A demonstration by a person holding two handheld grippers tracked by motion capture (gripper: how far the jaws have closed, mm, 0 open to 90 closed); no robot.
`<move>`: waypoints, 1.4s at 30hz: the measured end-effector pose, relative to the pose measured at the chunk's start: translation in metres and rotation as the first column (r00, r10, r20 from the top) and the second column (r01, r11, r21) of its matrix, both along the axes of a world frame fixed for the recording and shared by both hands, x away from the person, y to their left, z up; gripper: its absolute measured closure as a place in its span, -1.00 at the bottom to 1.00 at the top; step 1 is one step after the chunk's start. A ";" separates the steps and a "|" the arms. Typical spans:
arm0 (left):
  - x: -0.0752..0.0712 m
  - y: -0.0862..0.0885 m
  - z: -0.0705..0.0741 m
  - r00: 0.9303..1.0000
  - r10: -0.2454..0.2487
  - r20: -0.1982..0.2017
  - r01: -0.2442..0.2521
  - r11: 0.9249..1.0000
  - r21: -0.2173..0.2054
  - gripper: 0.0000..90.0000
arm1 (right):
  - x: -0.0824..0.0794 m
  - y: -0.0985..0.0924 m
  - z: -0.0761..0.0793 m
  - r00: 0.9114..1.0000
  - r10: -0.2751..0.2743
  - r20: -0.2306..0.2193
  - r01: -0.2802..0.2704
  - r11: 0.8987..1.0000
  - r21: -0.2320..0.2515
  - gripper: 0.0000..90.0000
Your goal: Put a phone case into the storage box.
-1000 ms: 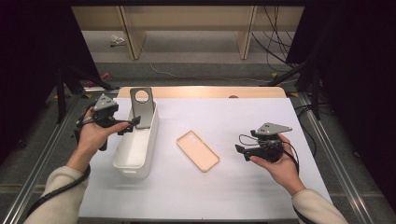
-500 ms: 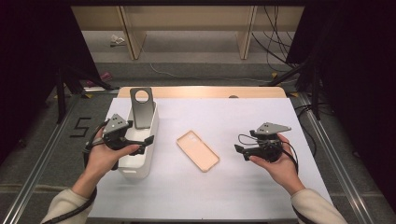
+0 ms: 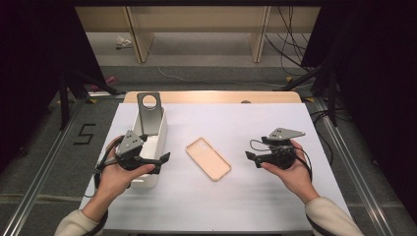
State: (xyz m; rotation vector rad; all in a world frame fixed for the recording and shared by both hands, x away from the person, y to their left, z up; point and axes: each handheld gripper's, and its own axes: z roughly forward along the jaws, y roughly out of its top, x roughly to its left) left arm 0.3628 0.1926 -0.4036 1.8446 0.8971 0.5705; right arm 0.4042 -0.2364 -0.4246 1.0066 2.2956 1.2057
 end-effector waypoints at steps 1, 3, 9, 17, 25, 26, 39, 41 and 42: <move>0.000 0.000 0.000 1.000 -0.001 0.000 0.001 1.000 0.003 -0.98 | 0.000 0.000 0.000 1.000 -0.001 -0.003 0.001 1.000 0.001 -0.64; 0.000 0.001 -0.001 1.000 -0.002 -0.003 0.002 1.000 0.009 -0.98 | 0.001 -0.001 0.000 1.000 -0.004 -0.006 0.004 1.000 0.005 -0.64; -0.001 0.000 0.002 1.000 0.004 0.012 -0.004 1.000 0.021 -0.98 | 0.000 -0.001 0.001 1.000 -0.008 -0.004 0.008 1.000 0.010 -0.64; -0.002 -0.001 0.004 1.000 0.002 0.018 -0.002 1.000 0.014 -0.98 | 0.000 -0.001 0.003 1.000 -0.012 0.001 0.012 1.000 0.018 -0.64; -0.001 -0.002 0.001 1.000 0.004 0.016 -0.004 1.000 -0.003 -0.96 | 0.004 -0.002 0.001 1.000 -0.017 -0.025 0.017 1.000 0.025 -0.63; -0.001 -0.002 0.000 1.000 0.003 0.016 -0.003 1.000 -0.005 -0.95 | 0.004 -0.001 0.001 0.999 -0.018 -0.030 0.019 1.000 0.025 -0.59; -0.002 -0.006 -0.003 1.000 0.013 0.000 -0.013 1.000 -0.019 -0.87 | 0.002 0.012 0.002 0.994 0.048 -0.095 -0.051 0.998 -0.030 0.80; -0.002 -0.006 -0.004 1.000 0.015 -0.001 -0.015 1.000 -0.018 -0.87 | 0.003 0.015 0.000 0.991 0.059 -0.122 -0.064 0.997 -0.036 0.98; -0.002 -0.006 -0.004 1.000 0.014 -0.002 -0.014 1.000 -0.019 -0.87 | 0.004 0.018 -0.001 0.988 0.067 -0.140 -0.074 0.996 -0.049 1.00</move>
